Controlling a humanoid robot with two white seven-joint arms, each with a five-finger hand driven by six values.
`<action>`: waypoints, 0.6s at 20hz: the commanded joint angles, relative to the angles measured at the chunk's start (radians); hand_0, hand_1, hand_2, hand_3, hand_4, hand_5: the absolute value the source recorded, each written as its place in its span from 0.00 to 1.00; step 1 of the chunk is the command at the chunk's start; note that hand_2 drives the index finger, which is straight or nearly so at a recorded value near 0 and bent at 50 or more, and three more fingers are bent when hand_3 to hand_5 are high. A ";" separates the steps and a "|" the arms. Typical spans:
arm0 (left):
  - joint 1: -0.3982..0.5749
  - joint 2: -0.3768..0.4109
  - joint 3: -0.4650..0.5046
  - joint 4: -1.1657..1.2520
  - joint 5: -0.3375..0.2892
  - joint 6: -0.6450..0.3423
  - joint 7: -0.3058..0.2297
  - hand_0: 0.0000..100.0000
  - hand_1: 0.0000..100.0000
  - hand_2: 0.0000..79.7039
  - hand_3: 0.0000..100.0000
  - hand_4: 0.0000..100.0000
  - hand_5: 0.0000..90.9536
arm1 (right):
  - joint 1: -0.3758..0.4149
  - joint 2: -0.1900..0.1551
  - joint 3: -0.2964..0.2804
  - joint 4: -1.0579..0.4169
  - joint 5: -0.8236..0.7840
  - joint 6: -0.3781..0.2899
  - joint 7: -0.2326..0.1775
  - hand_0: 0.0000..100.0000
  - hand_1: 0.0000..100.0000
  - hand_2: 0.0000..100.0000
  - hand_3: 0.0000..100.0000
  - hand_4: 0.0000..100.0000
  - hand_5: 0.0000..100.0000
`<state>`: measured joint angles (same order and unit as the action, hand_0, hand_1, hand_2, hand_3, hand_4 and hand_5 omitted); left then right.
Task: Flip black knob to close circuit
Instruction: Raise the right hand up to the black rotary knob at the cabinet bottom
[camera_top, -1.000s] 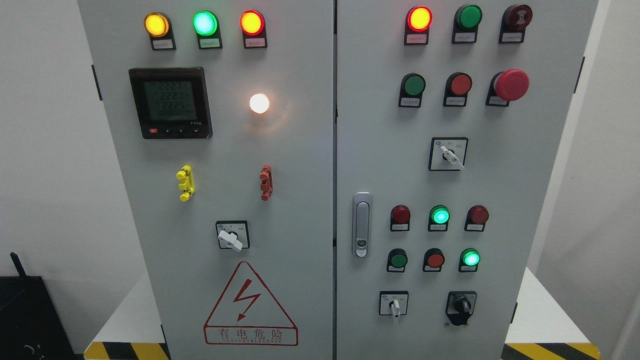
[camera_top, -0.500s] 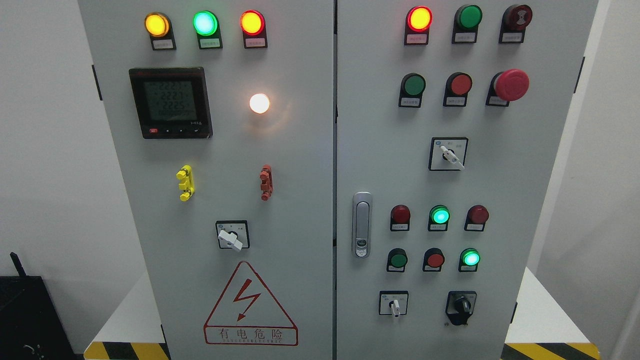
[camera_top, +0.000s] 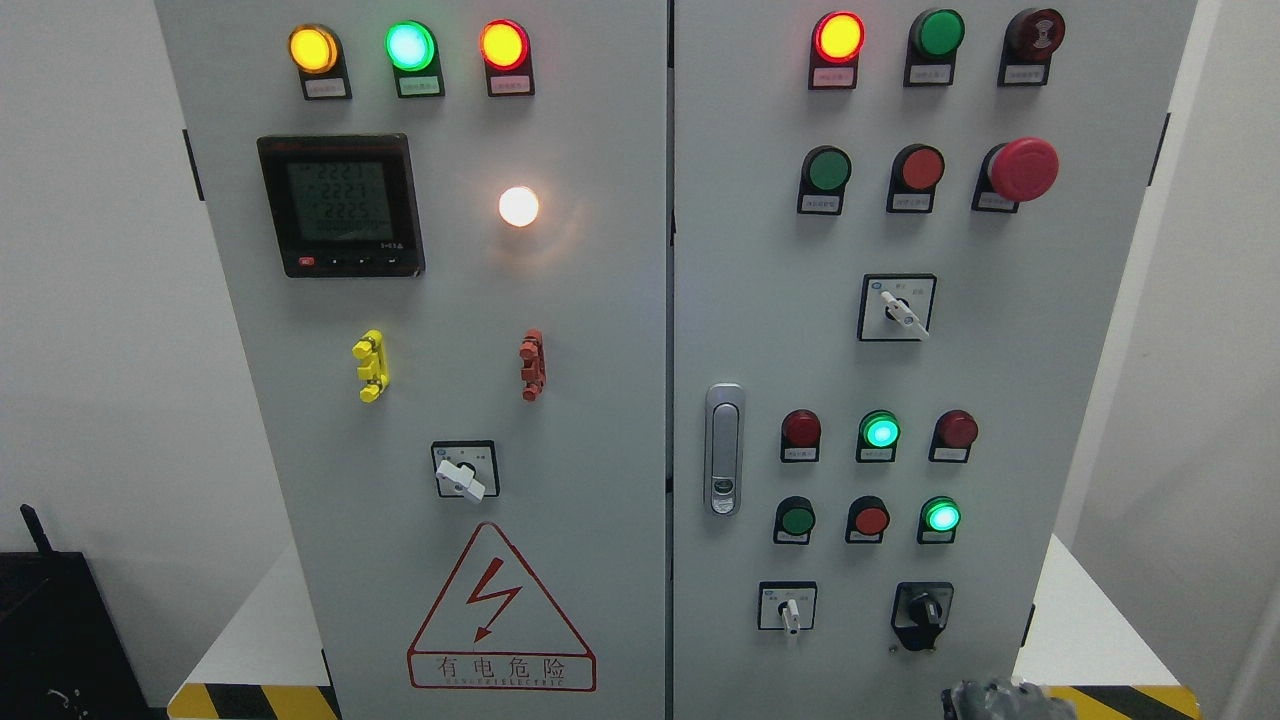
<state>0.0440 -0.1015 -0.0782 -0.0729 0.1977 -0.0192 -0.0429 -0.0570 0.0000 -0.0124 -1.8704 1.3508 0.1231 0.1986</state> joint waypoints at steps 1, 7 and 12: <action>0.000 0.000 0.000 0.001 0.000 0.001 0.000 0.12 0.56 0.00 0.00 0.00 0.00 | -0.073 -0.026 -0.009 0.114 0.004 0.009 -0.010 0.00 0.00 0.93 1.00 0.89 0.82; -0.001 0.000 0.000 0.001 0.000 0.001 0.000 0.12 0.56 0.00 0.00 0.00 0.00 | -0.087 -0.078 -0.021 0.134 -0.015 0.013 -0.011 0.00 0.00 0.93 1.00 0.89 0.82; -0.001 0.000 0.000 -0.001 0.000 0.001 0.000 0.12 0.56 0.00 0.00 0.00 0.00 | -0.081 -0.103 -0.049 0.142 -0.016 0.012 -0.015 0.00 0.00 0.93 1.00 0.89 0.82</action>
<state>0.0439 -0.1015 -0.0782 -0.0730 0.1977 -0.0192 -0.0431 -0.1312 -0.0432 -0.0211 -1.7811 1.3401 0.1354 0.1842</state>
